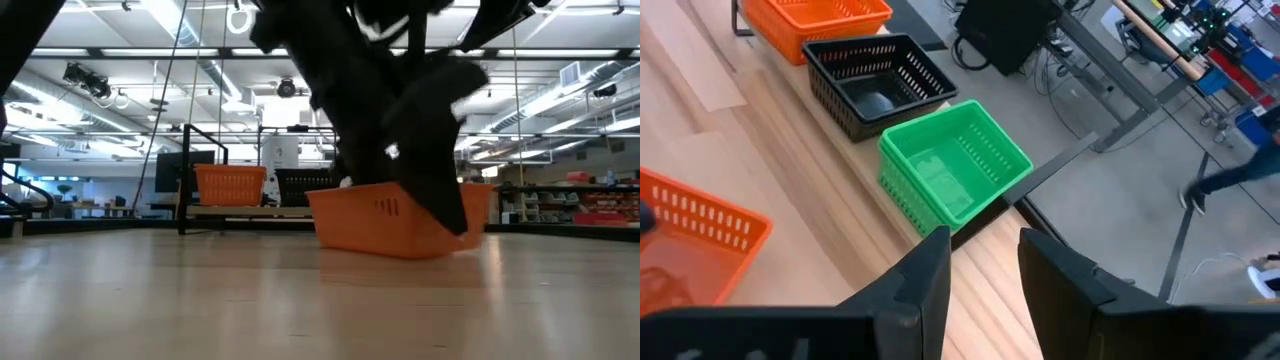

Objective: Stack baskets on shelf by color
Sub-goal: Stack the orange bin on top of the orange bin on the shelf

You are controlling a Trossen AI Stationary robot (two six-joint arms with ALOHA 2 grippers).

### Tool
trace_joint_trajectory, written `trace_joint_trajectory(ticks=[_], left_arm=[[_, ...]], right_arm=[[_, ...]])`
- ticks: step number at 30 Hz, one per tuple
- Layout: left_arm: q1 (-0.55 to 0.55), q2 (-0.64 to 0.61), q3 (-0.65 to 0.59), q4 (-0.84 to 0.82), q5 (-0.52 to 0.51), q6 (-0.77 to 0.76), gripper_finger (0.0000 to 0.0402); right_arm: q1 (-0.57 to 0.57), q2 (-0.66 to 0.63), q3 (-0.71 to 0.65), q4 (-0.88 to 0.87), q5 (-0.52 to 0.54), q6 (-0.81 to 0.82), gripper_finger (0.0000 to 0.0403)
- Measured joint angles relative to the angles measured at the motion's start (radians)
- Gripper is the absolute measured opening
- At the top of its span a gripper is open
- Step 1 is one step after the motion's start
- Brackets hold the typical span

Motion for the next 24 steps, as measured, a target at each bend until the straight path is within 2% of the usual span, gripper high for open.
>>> trace_joint_trajectory(ticks=[3,5,14,18,24], left_arm=[[0.009,0.025,0.000,-0.007,-0.002,0.036,0.0230],[0.011,0.030,0.000,-0.009,-0.014,0.066,0.0207],[0.021,0.023,0.001,-0.032,-0.021,0.153,0.0017],[0.014,0.021,0.010,-0.101,-0.025,0.168,0.0009],[-0.002,-0.005,0.102,-0.390,-0.044,0.189,0.0004]], right_arm=[[0.000,0.000,0.000,0.000,0.000,-0.001,0.0126],[0.000,0.000,0.000,-0.001,0.000,-0.001,0.0126],[0.000,0.000,0.000,0.004,0.000,0.000,0.0126],[0.000,0.000,0.000,0.011,0.000,-0.001,0.0126],[0.000,0.000,0.000,0.013,-0.004,-0.001,0.0126]])
